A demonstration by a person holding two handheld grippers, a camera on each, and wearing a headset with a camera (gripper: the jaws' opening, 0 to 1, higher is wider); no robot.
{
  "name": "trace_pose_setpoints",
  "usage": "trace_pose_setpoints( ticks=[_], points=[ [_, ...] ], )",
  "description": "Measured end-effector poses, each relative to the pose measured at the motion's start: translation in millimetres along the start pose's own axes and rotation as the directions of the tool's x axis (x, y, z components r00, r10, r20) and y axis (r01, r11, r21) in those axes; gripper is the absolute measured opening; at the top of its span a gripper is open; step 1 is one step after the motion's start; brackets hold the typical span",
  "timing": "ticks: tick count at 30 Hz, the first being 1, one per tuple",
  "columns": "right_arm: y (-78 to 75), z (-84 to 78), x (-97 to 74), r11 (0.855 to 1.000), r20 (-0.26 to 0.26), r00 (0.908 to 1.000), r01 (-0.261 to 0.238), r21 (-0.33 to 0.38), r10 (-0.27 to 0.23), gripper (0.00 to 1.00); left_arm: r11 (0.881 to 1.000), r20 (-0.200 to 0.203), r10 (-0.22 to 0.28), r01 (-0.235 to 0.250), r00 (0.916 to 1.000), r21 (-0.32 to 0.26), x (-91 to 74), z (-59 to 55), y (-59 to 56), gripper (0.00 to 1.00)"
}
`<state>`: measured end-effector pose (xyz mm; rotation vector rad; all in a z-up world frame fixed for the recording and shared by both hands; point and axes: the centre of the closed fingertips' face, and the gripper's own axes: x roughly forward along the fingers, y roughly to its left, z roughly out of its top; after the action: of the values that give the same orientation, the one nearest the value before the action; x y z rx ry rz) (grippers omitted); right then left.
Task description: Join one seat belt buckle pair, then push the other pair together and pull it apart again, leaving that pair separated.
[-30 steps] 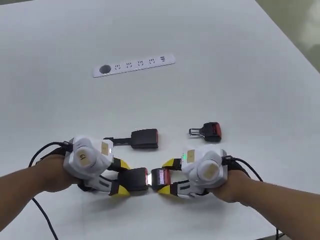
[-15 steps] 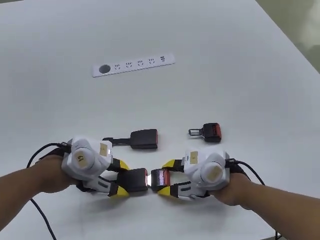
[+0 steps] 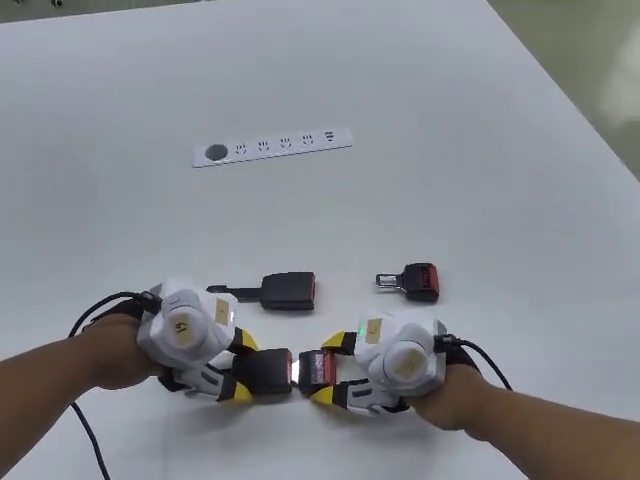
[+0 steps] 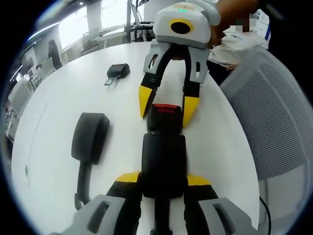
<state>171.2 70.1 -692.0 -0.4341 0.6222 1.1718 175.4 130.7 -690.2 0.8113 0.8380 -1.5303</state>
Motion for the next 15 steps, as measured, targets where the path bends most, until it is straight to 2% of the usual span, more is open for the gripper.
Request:
trace_pose_setpoints(
  ticks=[6, 10, 12, 14, 15],
  points=[
    [-0.6, -0.3, 1.8, 1.000, -0.020, 0.9998, 0.004, -0.026, -0.005, 0.34, 1.000, -0.028, 0.010, -0.009, 0.9996, 0.013, 0.4, -1.1, 0.8, 0.34],
    [0.4, 0.0, -0.1, 0.999, -0.041, 0.9983, 0.039, -0.032, -0.040, 0.35, 1.000, -0.051, 0.027, -0.027, 0.9983, 0.013, 1.2, -2.4, 1.8, 0.34],
    [0.5, 4.6, -2.9, 0.999, -0.016, 0.9985, 0.051, -0.018, -0.052, 0.36, 0.999, -0.056, 0.034, -0.036, 0.9978, -0.018, 0.8, -3.6, 2.8, 0.35],
    [-1.4, 12.5, -7.3, 0.997, 0.023, 0.9975, 0.065, 0.045, -0.066, 0.43, 0.998, -0.067, 0.050, -0.053, 0.9965, -0.033, -0.7, -1.9, 2.2, 0.39],
    [-3.0, 13.8, -10.0, 0.997, 0.025, 0.9970, 0.072, 0.041, -0.073, 0.48, 0.998, -0.057, 0.054, -0.056, 0.9969, -0.031, -1.0, 0.4, 1.6, 0.43]
  ],
)
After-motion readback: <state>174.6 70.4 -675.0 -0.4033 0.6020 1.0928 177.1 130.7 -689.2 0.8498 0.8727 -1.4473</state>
